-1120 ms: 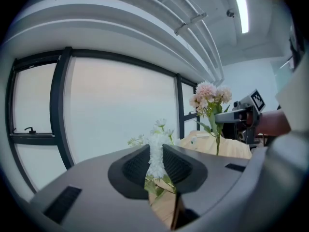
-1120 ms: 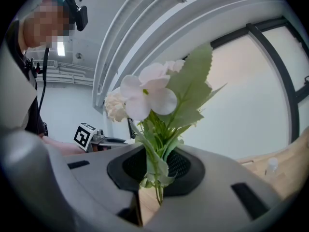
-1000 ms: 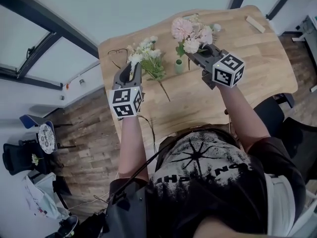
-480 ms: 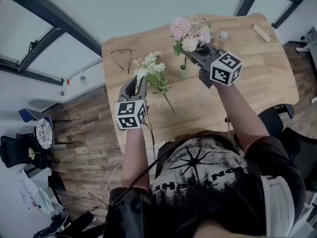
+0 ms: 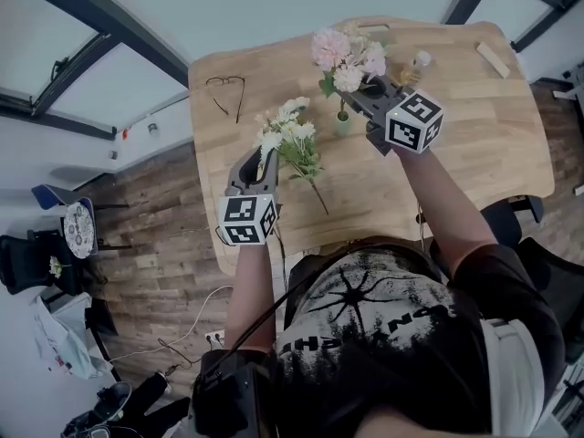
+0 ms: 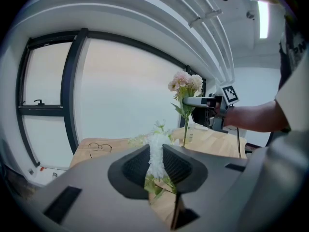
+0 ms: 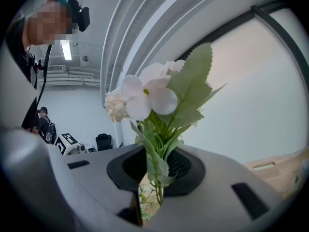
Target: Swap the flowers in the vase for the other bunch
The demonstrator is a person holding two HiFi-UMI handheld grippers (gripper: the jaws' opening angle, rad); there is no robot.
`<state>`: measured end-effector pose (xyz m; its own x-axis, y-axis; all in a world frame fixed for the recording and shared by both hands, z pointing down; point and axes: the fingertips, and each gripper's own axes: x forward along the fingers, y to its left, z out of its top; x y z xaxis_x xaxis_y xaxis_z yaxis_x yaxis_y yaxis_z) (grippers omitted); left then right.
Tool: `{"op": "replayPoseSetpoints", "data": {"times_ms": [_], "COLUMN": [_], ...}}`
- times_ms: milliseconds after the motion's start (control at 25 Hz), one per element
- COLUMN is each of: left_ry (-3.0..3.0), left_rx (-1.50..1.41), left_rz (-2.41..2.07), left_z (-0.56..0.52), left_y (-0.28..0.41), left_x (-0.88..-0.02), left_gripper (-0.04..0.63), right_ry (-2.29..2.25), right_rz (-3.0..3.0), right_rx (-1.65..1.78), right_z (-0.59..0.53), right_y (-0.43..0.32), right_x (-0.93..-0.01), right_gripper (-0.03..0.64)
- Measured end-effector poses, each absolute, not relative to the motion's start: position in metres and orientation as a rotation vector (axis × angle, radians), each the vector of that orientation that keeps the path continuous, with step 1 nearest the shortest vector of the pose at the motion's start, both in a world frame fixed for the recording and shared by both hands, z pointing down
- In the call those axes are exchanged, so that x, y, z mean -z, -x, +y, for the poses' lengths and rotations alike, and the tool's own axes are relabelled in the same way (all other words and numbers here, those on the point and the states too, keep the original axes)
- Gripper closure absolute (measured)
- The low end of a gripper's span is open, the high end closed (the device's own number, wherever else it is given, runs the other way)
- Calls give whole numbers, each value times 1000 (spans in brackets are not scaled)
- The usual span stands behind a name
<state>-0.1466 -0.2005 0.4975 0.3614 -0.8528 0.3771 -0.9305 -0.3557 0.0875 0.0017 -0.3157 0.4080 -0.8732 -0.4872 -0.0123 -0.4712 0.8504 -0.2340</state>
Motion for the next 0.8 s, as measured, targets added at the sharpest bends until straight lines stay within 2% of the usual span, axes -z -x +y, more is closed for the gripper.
{"op": "replayPoseSetpoints", "data": {"times_ms": [800], "left_ry": [-2309], "left_rx": [-307], "left_rz": [-1524], "left_z": [-193], "left_y": [143], "left_x": [-510], "left_gripper": [503], "right_ry": [760], "right_rz": [2962], "right_rx": [410], "right_z": [-317], "right_y": [8], "right_x": [-461], "right_gripper": [558]}}
